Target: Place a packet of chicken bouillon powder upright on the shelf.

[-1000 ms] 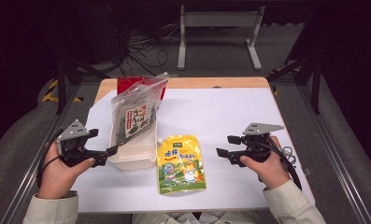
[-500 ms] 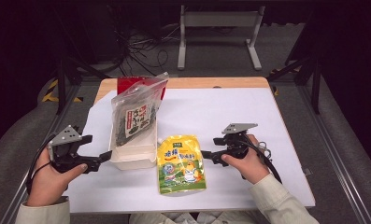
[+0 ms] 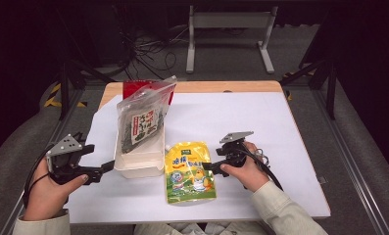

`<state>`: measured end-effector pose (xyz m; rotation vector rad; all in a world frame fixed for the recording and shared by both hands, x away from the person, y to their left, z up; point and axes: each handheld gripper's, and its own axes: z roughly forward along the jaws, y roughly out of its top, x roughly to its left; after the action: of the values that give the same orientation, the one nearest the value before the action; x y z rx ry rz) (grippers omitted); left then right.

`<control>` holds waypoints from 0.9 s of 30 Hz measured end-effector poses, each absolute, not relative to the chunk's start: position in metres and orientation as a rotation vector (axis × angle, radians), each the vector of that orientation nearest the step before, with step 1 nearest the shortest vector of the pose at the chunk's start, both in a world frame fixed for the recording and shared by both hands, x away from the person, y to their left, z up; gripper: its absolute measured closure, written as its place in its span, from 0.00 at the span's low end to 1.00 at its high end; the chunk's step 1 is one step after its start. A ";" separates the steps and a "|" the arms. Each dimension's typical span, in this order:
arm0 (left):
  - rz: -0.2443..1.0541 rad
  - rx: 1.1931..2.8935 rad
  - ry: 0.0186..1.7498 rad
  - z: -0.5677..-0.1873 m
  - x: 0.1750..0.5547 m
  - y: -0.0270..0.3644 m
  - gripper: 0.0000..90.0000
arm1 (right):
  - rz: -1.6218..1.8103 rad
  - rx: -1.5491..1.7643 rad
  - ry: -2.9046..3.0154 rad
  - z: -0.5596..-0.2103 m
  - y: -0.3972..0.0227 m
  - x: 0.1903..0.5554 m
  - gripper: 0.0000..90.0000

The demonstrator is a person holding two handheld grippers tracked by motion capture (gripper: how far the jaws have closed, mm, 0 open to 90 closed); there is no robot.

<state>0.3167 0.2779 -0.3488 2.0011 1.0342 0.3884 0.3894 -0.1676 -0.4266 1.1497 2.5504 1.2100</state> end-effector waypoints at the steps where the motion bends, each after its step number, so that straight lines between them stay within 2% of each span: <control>1: 0.392 2.002 1.032 -0.349 0.317 0.279 0.11 | 1.205 1.156 2.554 -0.429 -0.166 0.390 0.17; 20: 0.401 2.015 1.053 -0.352 0.310 0.281 0.10 | 1.149 1.168 2.635 -0.448 -0.147 0.394 0.15; 27: 0.408 2.011 1.055 -0.352 0.309 0.283 0.10 | 1.136 1.174 2.641 -0.450 -0.140 0.394 0.09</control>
<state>0.3093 0.2831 -0.3522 2.0115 1.0553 0.4077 0.3940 -0.1399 -0.4505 1.1744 2.6406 1.1358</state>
